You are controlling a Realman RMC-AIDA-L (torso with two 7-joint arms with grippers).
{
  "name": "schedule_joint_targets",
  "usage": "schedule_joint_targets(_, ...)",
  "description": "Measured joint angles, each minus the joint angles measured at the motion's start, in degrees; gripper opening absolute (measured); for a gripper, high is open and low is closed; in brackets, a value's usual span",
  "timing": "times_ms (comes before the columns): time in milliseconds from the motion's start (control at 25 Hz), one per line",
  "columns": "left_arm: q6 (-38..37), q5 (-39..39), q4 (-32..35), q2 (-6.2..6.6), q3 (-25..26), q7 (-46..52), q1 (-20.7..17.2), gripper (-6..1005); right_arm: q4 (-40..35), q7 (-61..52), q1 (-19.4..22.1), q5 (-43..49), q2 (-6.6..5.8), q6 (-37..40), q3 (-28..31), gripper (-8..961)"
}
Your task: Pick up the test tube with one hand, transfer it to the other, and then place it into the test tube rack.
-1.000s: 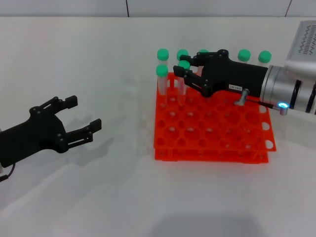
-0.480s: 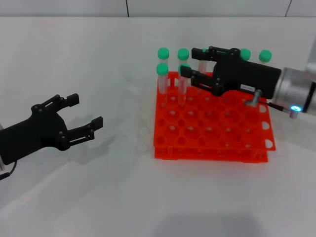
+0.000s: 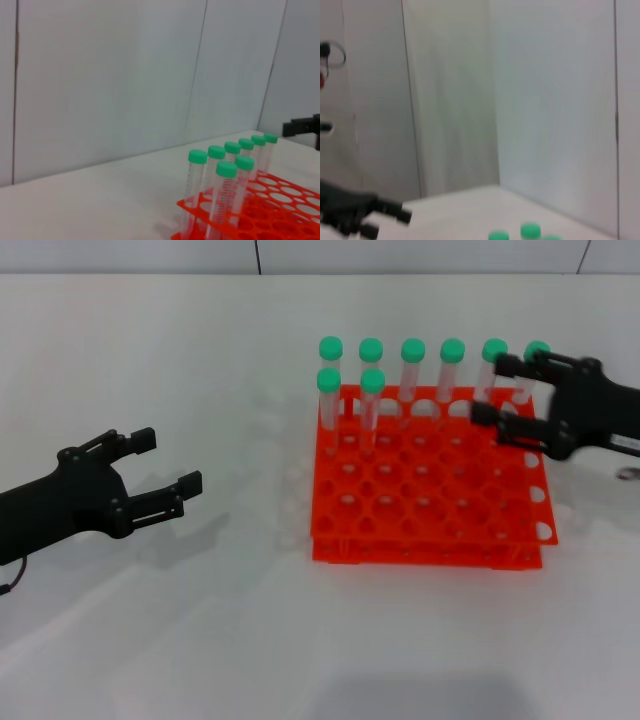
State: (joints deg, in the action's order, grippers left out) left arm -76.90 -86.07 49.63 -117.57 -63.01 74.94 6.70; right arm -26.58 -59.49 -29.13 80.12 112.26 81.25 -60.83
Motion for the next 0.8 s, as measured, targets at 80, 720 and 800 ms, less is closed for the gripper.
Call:
schedule_joint_targets(80, -1.1, -1.2, 0.1, 0.90, 0.0, 2.4, 0.9, 888, -1.0, -2.7, 0.8, 2.6, -1.62, 0.8, -0.3, 583)
schedule_joint_targets(720, -18.0, -17.6, -1.7, 4.93, 6.9, 12.5, 13.7, 888, -1.1, -7.6, 0.9, 14.4, -5.61, 6.6, -0.3, 884)
schedule_joint_targets(800, -18.8, -18.2, -2.3, 5.11, 7.0, 12.5, 14.6, 888, -1.1, -7.6, 0.9, 14.7, -5.62, 6.8, -0.4, 884)
